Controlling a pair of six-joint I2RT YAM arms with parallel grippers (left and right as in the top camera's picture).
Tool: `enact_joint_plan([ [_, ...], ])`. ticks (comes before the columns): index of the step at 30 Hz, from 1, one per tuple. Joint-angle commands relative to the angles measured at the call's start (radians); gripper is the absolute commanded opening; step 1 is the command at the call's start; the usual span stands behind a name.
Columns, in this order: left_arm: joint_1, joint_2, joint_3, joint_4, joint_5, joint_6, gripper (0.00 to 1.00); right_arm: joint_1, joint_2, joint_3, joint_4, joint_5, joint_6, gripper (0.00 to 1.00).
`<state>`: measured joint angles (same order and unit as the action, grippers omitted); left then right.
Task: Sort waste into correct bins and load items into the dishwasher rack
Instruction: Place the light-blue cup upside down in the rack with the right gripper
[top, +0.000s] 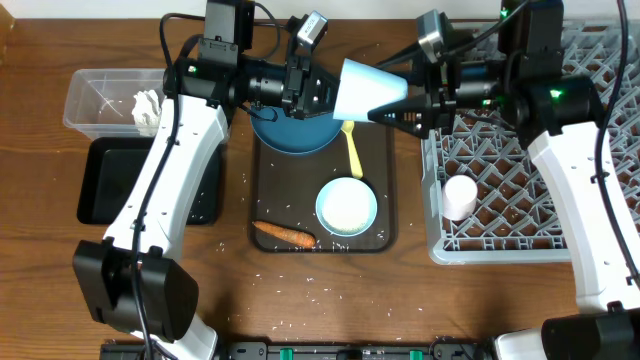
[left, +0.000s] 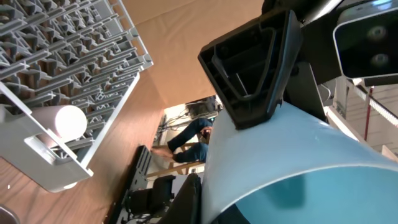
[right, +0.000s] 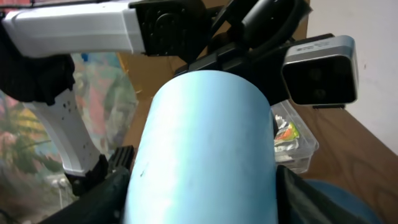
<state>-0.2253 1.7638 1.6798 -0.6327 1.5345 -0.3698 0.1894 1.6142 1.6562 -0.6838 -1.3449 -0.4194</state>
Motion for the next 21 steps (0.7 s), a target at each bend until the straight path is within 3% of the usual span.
enact_joint_plan([
  [1, -0.021, 0.002, 0.006, -0.003, 0.038, -0.002, 0.08, 0.010, 0.003, -0.003, -0.002, 0.005, -0.002, 0.63],
  [3, -0.021, 0.002, 0.006, -0.002, 0.038, -0.002, 0.17, 0.010, 0.003, -0.003, -0.004, 0.007, 0.008, 0.63],
  [5, -0.020, 0.002, 0.006, 0.006, 0.034, 0.002, 0.37, 0.004, 0.003, -0.003, -0.007, 0.024, 0.036, 0.62],
  [8, -0.018, 0.002, 0.006, 0.039, 0.024, 0.002, 0.50, -0.011, 0.002, -0.003, -0.007, 0.095, 0.111, 0.62],
  [14, 0.030, 0.002, 0.006, 0.097, -0.059, 0.021, 0.59, -0.134, -0.045, -0.003, -0.110, 0.341, 0.296, 0.61],
  [18, 0.085, 0.002, 0.006, 0.093, -0.227, 0.048, 0.59, -0.248, -0.113, -0.003, -0.289, 0.568, 0.341, 0.64],
  [21, 0.107, 0.002, 0.006, 0.040, -0.436, 0.066, 0.59, -0.320, -0.157, -0.003, -0.439, 0.806, 0.377, 0.64],
])
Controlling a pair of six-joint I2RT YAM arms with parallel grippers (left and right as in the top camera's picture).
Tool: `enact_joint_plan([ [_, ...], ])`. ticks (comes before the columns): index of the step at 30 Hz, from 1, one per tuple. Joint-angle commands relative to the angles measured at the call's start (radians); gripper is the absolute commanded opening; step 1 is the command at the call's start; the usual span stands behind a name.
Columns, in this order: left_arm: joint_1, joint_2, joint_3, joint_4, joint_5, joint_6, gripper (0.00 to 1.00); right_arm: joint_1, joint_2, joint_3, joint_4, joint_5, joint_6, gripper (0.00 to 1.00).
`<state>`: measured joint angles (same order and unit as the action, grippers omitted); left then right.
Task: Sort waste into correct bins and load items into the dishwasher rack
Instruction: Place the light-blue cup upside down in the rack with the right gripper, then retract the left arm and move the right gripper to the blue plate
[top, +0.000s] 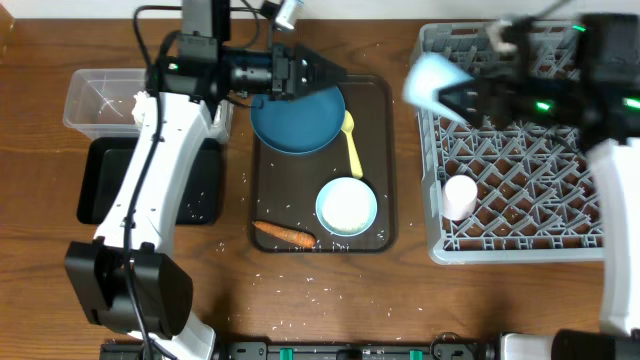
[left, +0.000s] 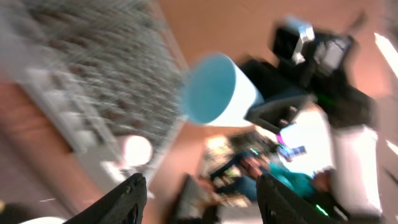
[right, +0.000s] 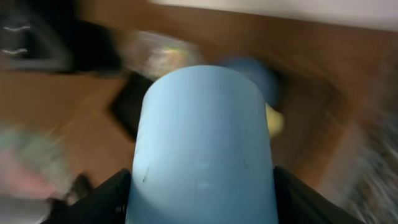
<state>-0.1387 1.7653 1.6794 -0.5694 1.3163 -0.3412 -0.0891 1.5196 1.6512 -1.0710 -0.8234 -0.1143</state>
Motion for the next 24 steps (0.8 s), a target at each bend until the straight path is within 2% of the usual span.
enact_joint_plan([
  [1, 0.021, 0.000, 0.006, -0.055, -0.312, 0.049, 0.60, -0.061, -0.072, 0.002, -0.102, 0.369, 0.084, 0.64],
  [6, -0.007, 0.001, 0.006, -0.229, -0.817, 0.083, 0.60, -0.130, -0.065, 0.002, -0.319, 0.655, 0.133, 0.63],
  [9, -0.042, 0.001, 0.006, -0.300, -1.029, 0.089, 0.60, -0.145, -0.029, 0.002, -0.389, 0.787, 0.186, 0.58],
  [11, -0.068, 0.001, 0.006, -0.336, -1.117, 0.116, 0.60, -0.146, 0.006, 0.002, -0.408, 0.820, 0.217, 0.57],
  [17, -0.118, 0.001, 0.004, -0.391, -1.232, 0.124, 0.60, -0.146, 0.155, 0.002, -0.457, 0.845, 0.225, 0.65],
  [24, -0.123, 0.001, 0.004, -0.396, -1.239, 0.128, 0.60, -0.146, 0.316, 0.002, -0.429, 0.861, 0.234, 0.68],
])
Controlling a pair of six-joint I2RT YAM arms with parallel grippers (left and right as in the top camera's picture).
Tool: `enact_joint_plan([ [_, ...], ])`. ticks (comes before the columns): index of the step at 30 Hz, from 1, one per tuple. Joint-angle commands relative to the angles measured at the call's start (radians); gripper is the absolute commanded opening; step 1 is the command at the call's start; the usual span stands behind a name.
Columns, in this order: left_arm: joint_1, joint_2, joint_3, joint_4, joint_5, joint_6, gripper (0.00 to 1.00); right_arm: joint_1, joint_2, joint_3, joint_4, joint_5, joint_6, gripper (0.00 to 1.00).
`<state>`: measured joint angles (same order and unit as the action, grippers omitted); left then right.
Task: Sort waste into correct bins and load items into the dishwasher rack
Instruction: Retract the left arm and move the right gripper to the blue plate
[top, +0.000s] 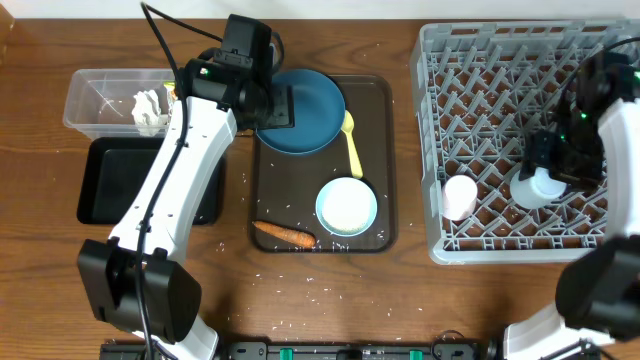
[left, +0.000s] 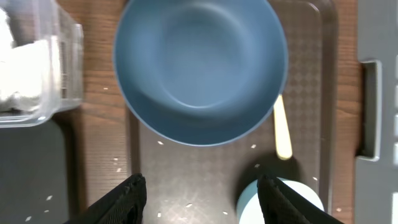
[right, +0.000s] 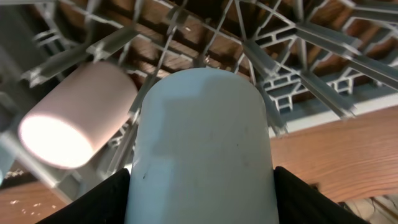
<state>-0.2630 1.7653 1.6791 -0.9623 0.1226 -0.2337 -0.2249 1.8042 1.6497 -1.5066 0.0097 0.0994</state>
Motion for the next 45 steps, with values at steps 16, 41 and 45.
enact_joint_plan([
  [16, 0.005, 0.003, 0.004, -0.002, -0.045, 0.019, 0.61, 0.005, 0.062, 0.131, 0.014, -0.087, 0.003, 0.98],
  [41, 0.292, -0.106, 0.005, -0.194, -0.083, -0.135, 0.61, 0.645, 0.369, 0.415, 0.545, -0.047, 0.376, 0.67],
  [45, 0.322, -0.106, 0.005, -0.204, -0.083, -0.135, 0.61, 0.679, 0.489, 0.415, 0.622, -0.119, 0.385, 0.57],
])
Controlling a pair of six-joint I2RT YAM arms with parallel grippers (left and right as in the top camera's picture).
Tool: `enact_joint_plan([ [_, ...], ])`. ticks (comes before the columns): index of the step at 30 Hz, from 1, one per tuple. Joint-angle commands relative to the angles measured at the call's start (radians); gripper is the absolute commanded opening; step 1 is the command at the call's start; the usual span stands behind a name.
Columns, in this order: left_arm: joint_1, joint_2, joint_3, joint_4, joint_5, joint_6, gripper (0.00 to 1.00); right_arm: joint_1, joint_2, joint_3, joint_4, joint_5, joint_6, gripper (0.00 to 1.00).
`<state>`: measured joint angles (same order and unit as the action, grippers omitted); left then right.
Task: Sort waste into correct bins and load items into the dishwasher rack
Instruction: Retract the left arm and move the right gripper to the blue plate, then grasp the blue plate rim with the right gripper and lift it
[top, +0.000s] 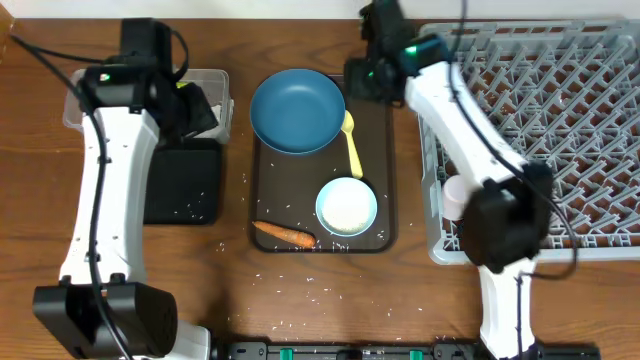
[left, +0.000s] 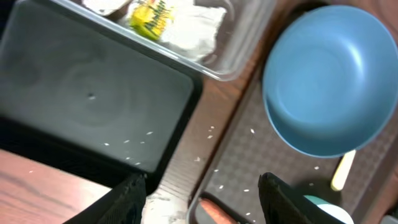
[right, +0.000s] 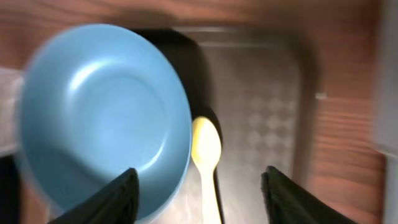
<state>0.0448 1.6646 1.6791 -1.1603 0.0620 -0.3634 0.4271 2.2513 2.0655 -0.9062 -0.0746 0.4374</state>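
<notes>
On the dark tray (top: 378, 160) lie a blue plate (top: 297, 110), a yellow spoon (top: 352, 148), a pale blue bowl (top: 346, 207) and a carrot (top: 284, 234). My right gripper (top: 358, 80) hangs open over the tray's far end; its wrist view shows the plate (right: 102, 118) and the spoon (right: 206, 155) just below the gripper (right: 202, 199). My left gripper (top: 200, 110) is open and empty above the bins' right edge, left of the tray; its gripper (left: 208, 202) has the carrot (left: 214, 213) underneath. A pink cup (top: 455, 197) lies in the rack (top: 540, 120). The pale blue cup is hidden.
A clear bin (left: 155, 22) holding wrappers and tissue stands at the back left, with a black bin (left: 93, 106) in front of it. Crumbs are scattered on the wooden table (top: 300, 290). My right arm stretches across the rack's left part.
My right gripper held the pale blue cup down in the rack; now it is open over the tray's far end without the cup. My left gripper has moved left from the plate to the bins.
First both grippers were at the pale blue cup above the tray's far end. Then the right gripper alone held it, over the rack, with the left one open. Then the cup was down in the rack beside the pink cup. Now both grippers are open and empty.
</notes>
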Motion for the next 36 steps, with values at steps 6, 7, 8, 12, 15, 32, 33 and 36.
enact_joint_plan([
  [6, 0.016, -0.005, 0.005, -0.006, -0.023, -0.005, 0.61, 0.045, 0.140, -0.001, 0.045, -0.060, 0.071, 0.45],
  [7, 0.016, -0.005, 0.005, -0.006, -0.023, -0.005, 0.61, 0.046, 0.146, -0.001, 0.051, -0.061, 0.071, 0.43],
  [8, 0.016, -0.005, 0.005, -0.005, -0.023, -0.005, 0.61, 0.047, 0.150, -0.001, 0.056, -0.061, 0.071, 0.41],
  [12, 0.016, -0.005, 0.005, -0.005, -0.023, -0.005, 0.61, 0.051, 0.151, -0.001, 0.079, -0.061, 0.071, 0.24],
  [15, 0.016, -0.005, 0.005, -0.005, -0.032, -0.004, 0.61, 0.051, 0.153, -0.001, 0.080, -0.055, 0.071, 0.11],
  [32, 0.016, -0.005, 0.005, 0.030, -0.082, 0.022, 0.61, 0.016, 0.106, 0.032, 0.114, -0.059, -0.016, 0.01],
  [33, 0.016, -0.005, 0.005, 0.030, -0.082, 0.022, 0.62, 0.006, 0.076, 0.041, 0.108, -0.061, -0.024, 0.01],
  [36, 0.016, -0.005, 0.005, 0.030, -0.082, 0.022, 0.68, -0.031, -0.030, 0.055, 0.078, -0.047, -0.052, 0.01],
])
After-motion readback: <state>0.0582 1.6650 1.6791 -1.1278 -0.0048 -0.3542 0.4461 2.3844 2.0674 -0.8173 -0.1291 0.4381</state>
